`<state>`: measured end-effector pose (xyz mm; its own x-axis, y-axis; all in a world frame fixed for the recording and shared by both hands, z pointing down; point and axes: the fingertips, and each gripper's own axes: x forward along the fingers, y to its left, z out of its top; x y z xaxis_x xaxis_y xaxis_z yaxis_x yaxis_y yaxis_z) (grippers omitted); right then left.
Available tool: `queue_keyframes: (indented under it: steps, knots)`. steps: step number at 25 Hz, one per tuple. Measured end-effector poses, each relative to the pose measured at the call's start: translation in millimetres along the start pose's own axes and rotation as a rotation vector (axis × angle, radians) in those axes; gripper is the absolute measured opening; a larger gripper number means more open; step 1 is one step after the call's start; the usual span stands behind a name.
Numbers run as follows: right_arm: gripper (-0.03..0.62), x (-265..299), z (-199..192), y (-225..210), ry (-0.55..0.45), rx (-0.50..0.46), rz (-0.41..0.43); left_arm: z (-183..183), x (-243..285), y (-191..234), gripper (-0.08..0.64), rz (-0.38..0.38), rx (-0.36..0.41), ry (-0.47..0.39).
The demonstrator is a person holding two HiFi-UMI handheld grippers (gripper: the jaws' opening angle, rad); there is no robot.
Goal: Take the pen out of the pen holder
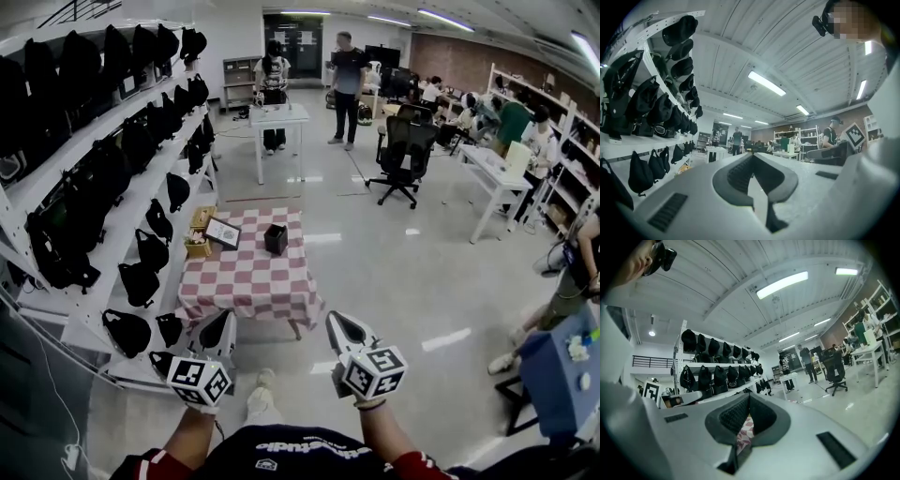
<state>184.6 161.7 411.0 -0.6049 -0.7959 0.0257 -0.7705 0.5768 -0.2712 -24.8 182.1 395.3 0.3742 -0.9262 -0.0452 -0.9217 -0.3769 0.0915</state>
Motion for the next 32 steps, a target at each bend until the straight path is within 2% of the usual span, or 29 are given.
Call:
queue_keyframes:
  steps: [8,16,25,32]
  knots:
    - [0.003,13.2,-6.4,-6.2,0.006,-0.003,-0.014,-8.6,12.5,14.2,0.005,-0.005,-0.007,0.008]
    - [0.003,45.0,-2.2,-18.6,0.024,-0.028,-0.03,-10.8,47.9,37.4,0.005,-0.021,-0.032,0.003]
    - [0.003,111.3,14.1,-45.5,0.016,-0.051,-0.052,-11.3,114.4,75.8,0.005,-0.055,-0.052,0.003]
    - [0.003,180.3,26.7,-65.5,0.027,-0.067,-0.053,-7.0,172.3,120.9,0.005,-0.068,-0.082,-0.006]
